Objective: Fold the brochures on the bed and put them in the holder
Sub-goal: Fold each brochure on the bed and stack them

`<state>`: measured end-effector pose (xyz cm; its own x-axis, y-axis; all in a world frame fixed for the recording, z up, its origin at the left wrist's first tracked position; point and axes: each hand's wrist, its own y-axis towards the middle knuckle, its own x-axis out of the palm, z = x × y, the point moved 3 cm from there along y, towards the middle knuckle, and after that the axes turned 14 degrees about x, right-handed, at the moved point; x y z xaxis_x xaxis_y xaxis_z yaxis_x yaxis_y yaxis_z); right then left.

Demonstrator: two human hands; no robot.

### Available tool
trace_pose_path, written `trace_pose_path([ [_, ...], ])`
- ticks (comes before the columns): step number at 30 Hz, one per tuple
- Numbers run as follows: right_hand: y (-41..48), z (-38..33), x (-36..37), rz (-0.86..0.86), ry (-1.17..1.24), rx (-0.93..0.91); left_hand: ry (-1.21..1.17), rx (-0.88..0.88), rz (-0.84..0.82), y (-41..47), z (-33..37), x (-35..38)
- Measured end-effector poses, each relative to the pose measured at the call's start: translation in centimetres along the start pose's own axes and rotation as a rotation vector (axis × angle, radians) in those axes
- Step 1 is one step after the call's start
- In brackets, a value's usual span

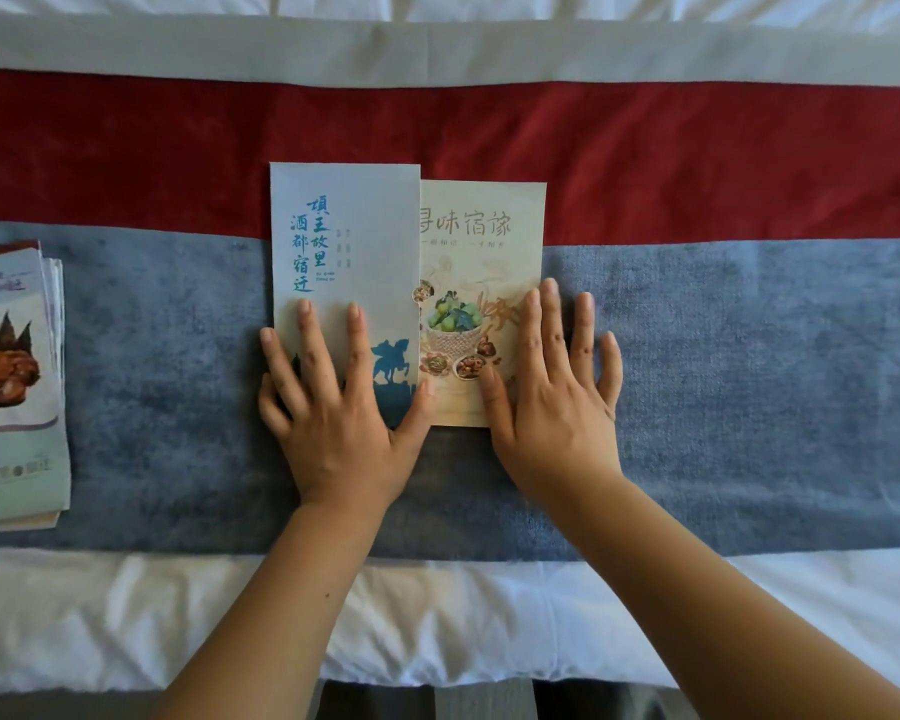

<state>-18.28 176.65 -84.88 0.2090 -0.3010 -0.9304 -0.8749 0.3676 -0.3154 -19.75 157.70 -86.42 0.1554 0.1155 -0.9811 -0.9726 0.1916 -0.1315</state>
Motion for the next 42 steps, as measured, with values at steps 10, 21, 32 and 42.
trace_pose_path([
  [10,0.5,-1.3,-0.1,-0.041,0.042,-0.003,-0.068,0.014,0.027,0.3,-0.8,-1.2],
  [21,0.0,-8.9,2.0,-0.155,0.159,-0.179,-0.101,-0.039,0.080,0.8,-1.3,-1.4],
  [32,-0.5,-11.6,2.1,-0.181,0.122,-0.268,-0.363,-0.052,0.264,0.4,-5.9,-5.0],
  [42,-6.0,-25.3,5.8,-0.310,0.397,-0.215,-0.213,-0.049,0.449,-3.3,-18.3,-8.8],
])
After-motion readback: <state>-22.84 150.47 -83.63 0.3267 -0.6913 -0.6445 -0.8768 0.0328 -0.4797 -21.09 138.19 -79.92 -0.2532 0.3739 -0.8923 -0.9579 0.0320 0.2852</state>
